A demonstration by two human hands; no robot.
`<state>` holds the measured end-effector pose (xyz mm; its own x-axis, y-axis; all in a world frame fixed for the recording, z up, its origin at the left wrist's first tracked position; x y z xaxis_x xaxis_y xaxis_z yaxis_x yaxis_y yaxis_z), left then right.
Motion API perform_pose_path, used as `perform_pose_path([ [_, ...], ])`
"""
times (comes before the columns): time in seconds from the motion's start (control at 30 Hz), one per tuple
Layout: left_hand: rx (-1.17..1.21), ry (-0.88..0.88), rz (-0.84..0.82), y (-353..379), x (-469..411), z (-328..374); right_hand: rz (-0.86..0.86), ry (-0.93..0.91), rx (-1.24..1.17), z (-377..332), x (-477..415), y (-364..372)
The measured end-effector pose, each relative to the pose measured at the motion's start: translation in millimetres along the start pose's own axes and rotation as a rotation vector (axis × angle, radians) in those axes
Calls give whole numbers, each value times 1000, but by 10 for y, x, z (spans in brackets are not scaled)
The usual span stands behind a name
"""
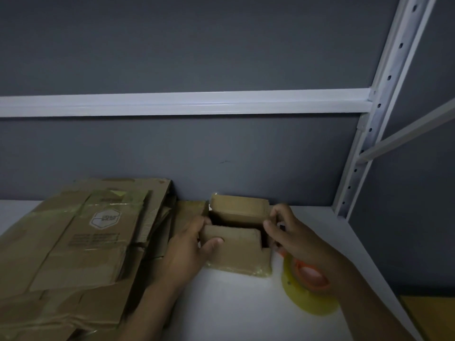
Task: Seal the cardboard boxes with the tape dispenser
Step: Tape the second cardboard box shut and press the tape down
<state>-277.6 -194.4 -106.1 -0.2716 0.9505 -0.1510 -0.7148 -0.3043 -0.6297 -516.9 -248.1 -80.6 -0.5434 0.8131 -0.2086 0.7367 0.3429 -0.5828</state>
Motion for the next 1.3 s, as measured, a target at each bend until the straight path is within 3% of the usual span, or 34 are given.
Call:
perform_pose_path([
  [0.1, 157, -64, -65, 16, 13, 35, 12, 48, -68, 12, 153, 61],
  [0.23, 357, -156, -109, 114, 56, 54, 52, 68, 93, -19, 200, 217],
  [0.43, 256, -272, -49, 172, 154, 82, 94, -29, 90, -60, 218, 339],
  [0.67, 311, -338, -15, 117, 310, 242, 241, -82, -74, -45, 295, 224],
  [0.9, 379, -205, -112, -175, 469, 556, 316, -195, -88, -295, 319, -31],
  [1.3, 288, -79, -19, -1253, 678, 285, 342, -309, -126, -1183, 45, 363],
])
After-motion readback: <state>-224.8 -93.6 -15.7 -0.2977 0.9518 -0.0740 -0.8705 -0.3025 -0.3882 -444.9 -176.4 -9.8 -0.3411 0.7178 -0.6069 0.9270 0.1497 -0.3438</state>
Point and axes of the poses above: each hand's wrist, its own x-axis away from the middle knuckle, its own y-axis out of the palm, z = x × y, the point moved 2 cm from there along -x, towards the middle knuckle, and after that the axes turned 15 degrees about -y, right-handed, at the moved point
